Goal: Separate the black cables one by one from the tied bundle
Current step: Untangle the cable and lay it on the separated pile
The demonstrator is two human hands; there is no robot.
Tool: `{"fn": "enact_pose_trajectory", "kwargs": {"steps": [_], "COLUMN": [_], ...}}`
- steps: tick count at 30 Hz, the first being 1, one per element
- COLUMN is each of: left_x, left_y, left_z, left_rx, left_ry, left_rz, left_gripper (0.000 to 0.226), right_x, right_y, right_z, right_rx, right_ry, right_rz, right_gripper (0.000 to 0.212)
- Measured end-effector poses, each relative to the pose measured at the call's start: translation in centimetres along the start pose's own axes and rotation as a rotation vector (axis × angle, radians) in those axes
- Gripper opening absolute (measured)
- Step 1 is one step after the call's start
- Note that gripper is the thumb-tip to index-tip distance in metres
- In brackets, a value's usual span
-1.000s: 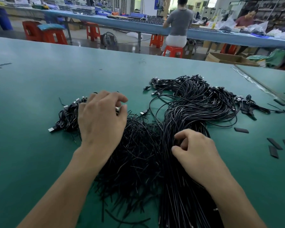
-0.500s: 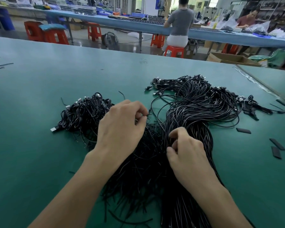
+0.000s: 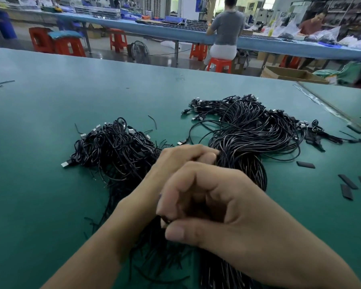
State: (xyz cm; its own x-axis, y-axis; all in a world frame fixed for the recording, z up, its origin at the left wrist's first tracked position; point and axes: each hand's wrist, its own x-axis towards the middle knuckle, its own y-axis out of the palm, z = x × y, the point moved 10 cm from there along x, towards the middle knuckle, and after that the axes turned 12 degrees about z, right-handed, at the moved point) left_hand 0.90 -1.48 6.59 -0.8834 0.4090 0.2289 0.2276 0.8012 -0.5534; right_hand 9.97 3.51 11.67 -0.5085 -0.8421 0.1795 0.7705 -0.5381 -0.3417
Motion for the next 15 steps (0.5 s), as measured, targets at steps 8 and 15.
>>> {"fn": "enact_pose_trajectory", "kwargs": {"steps": [8,15], "left_x": [-2.5,-1.1], "left_y": [-6.0,-2.7], "left_z": [3.0,-2.4], "left_rx": [-0.687,-0.478], "left_ry": [-0.08,0.034], "left_rz": [-0.629,-0.239], "left_gripper": [0.072,0.078], "right_x": [-3.4,-5.8], "right_y": [-6.2,-9.8], "right_z": [-2.8,-3.2], "right_rx": [-0.256,-0.605], "right_ry": [0.259,0.409], "right_rz": [-0.269,-0.653], "right_gripper": [0.027,0.024]}}
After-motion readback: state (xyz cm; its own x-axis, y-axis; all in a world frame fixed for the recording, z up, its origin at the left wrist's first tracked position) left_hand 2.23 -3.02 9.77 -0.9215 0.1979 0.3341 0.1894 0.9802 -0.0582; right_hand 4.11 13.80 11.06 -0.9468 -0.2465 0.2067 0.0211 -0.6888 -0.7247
